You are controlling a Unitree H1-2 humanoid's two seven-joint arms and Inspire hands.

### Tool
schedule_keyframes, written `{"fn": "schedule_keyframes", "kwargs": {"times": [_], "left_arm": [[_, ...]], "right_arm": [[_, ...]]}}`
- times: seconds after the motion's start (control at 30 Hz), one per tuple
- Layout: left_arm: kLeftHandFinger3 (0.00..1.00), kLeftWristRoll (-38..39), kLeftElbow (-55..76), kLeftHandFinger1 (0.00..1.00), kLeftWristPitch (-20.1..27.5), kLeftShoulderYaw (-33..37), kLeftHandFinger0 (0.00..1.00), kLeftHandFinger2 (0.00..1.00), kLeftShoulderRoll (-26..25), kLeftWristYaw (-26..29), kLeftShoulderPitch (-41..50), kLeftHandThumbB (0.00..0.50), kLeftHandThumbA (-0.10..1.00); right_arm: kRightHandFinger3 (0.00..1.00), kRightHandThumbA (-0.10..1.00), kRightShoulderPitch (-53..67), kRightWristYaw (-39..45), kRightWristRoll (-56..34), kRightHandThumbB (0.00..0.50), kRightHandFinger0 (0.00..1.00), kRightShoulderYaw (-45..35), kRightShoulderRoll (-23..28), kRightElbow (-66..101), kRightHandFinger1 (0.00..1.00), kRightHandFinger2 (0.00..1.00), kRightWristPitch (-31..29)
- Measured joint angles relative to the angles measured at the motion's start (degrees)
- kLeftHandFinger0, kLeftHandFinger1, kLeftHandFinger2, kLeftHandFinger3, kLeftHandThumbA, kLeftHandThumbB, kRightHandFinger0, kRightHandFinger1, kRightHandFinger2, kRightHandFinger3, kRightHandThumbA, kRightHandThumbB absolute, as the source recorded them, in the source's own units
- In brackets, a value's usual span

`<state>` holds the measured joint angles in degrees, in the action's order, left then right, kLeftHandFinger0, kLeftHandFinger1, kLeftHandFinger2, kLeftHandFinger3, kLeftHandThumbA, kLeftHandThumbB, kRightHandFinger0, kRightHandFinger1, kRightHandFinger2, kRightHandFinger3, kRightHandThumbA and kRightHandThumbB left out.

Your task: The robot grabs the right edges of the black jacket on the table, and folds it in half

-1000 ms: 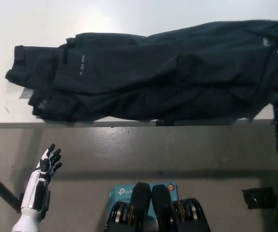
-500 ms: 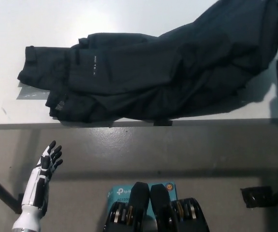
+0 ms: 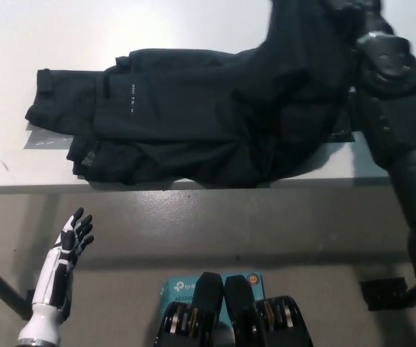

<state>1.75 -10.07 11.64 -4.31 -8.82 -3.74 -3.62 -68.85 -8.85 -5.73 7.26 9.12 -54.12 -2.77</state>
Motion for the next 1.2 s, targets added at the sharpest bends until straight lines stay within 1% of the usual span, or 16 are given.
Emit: {"fn": "schedule_keyframes", "kwargs": {"times": [0.07, 0.1, 0.17, 0.27, 0.3, 0.33, 0.4, 0.47, 0.5, 0.7, 0.77, 0.9, 0.93, 1.07, 1.1, 1.2], "left_arm": [[1.00, 0.0, 0.0, 1.00, 0.0, 0.0, 1.00, 1.00, 0.0, 0.0, -0.1, 0.125, 1.00], [1.00, 0.0, 0.0, 1.00, 0.0, 0.0, 1.00, 1.00, -0.1, 0.0, -0.2, 0.125, 1.00], [1.00, 0.0, 0.0, 1.00, 0.0, 0.0, 1.00, 1.00, -0.2, 0.0, -0.5, 0.141, 1.00], [1.00, 0.0, 0.0, 1.00, 0.0, 0.0, 1.00, 1.00, -0.3, -0.1, -1.0, 0.168, 1.00], [1.00, 0.0, 0.0, 1.00, 0.0, 0.0, 1.00, 1.00, -0.4, -0.1, -1.2, 0.172, 1.00], [1.00, 0.0, 0.0, 1.00, 0.0, 0.0, 1.00, 1.00, -0.4, -0.1, -1.3, 0.139, 1.00], [1.00, 0.0, 0.0, 1.00, 0.0, 0.1, 1.00, 1.00, -0.5, -0.1, -1.3, 0.144, 1.00], [1.00, 0.0, 0.0, 1.00, -0.1, 0.1, 1.00, 1.00, -0.6, -0.2, -1.3, 0.148, 1.00], [1.00, 0.0, 0.0, 1.00, -0.1, 0.1, 1.00, 1.00, -0.6, -0.2, -1.3, 0.138, 1.00], [1.00, -0.1, 0.0, 1.00, -0.1, 0.3, 1.00, 1.00, -0.7, -0.6, -1.3, 0.131, 1.00], [1.00, -0.1, 0.0, 1.00, -0.2, 0.3, 1.00, 1.00, -0.7, -0.6, -1.3, 0.119, 1.00], [1.00, -0.2, 0.1, 1.00, -0.4, 0.3, 1.00, 1.00, -0.7, -0.7, -1.5, 0.118, 1.00], [1.00, -0.2, 0.1, 1.00, -0.4, 0.3, 1.00, 1.00, -0.7, -0.7, -1.6, 0.130, 1.00], [1.00, -0.3, 0.3, 1.00, -0.8, 0.3, 1.00, 1.00, -0.7, -0.8, -1.8, 0.133, 1.00], [1.00, -0.3, 0.4, 1.00, -0.9, 0.3, 1.00, 1.00, -0.7, -0.8, -1.9, 0.116, 1.00], [1.00, -0.3, 0.4, 1.00, -1.2, 0.3, 1.00, 1.00, -0.7, -0.8, -2.1, 0.127, 1.00]], "right_arm": [[0.78, -0.10, -1.7, 0.2, 1.7, 0.176, 0.00, 2.3, -0.8, -1.4, 0.37, 0.76, -1.1], [0.78, -0.10, -2.6, 0.3, 2.9, 0.177, 0.00, 3.8, -1.4, -2.2, 0.37, 0.76, -1.7], [0.68, -0.10, -4.9, 0.4, 5.5, 0.186, 0.00, 7.2, -3.1, -3.6, 0.35, 0.74, -3.2], [0.64, -0.10, -7.5, 0.6, 8.1, 0.175, 0.00, 9.6, -5.3, -5.5, 0.35, 0.73, -4.7], [0.70, -0.10, -8.5, 0.8, 9.0, 0.153, 0.00, 10.2, -6.2, -6.4, 0.39, 0.79, -5.2], [0.70, -0.10, -9.0, 1.0, 9.4, 0.184, 0.00, 10.6, -6.8, -6.8, 0.40, 0.81, -5.5], [0.77, -0.10, -10.7, 1.6, 10.9, 0.188, 0.03, 11.8, -8.2, -8.4, 0.46, 0.88, -6.7], [0.78, -0.10, -11.9, 1.6, 12.3, 0.186, 0.08, 12.7, -9.4, -9.9, 0.52, 0.92, -7.6], [0.70, -0.10, -12.3, 1.6, 12.8, 0.192, 0.04, 13.0, -9.8, -10.3, 0.48, 0.84, -7.9], [0.68, -0.10, -14.6, 1.6, 16.0, 0.181, 0.00, 14.2, -12.6, -14.7, 0.45, 0.80, -9.5], [0.72, -0.10, -15.0, 1.6, 16.7, 0.172, 0.01, 14.5, -13.4, -16.5, 0.50, 0.86, -10.2], [0.73, -0.10, -15.5, 1.6, 18.4, 0.170, 0.00, 15.2, -15.9, -20.4, 0.50, 0.87, -10.9], [0.76, -0.10, -15.5, 1.6, 18.7, 0.200, 0.00, 15.2, -16.4, -20.7, 0.49, 0.85, -11.0], [0.77, -0.10, -14.8, 1.4, 21.1, 0.209, 0.00, 18.0, -18.9, -23.2, 0.49, 0.84, -11.2], [0.86, -0.10, -14.3, 1.4, 21.7, 0.180, 0.05, 18.5, -19.8, -23.7, 0.56, 0.91, -11.2], [0.91, -0.10, -12.5, 1.3, 23.7, 0.165, 0.01, 21.0, -21.7, -25.2, 0.55, 0.91, -11.2]]}}
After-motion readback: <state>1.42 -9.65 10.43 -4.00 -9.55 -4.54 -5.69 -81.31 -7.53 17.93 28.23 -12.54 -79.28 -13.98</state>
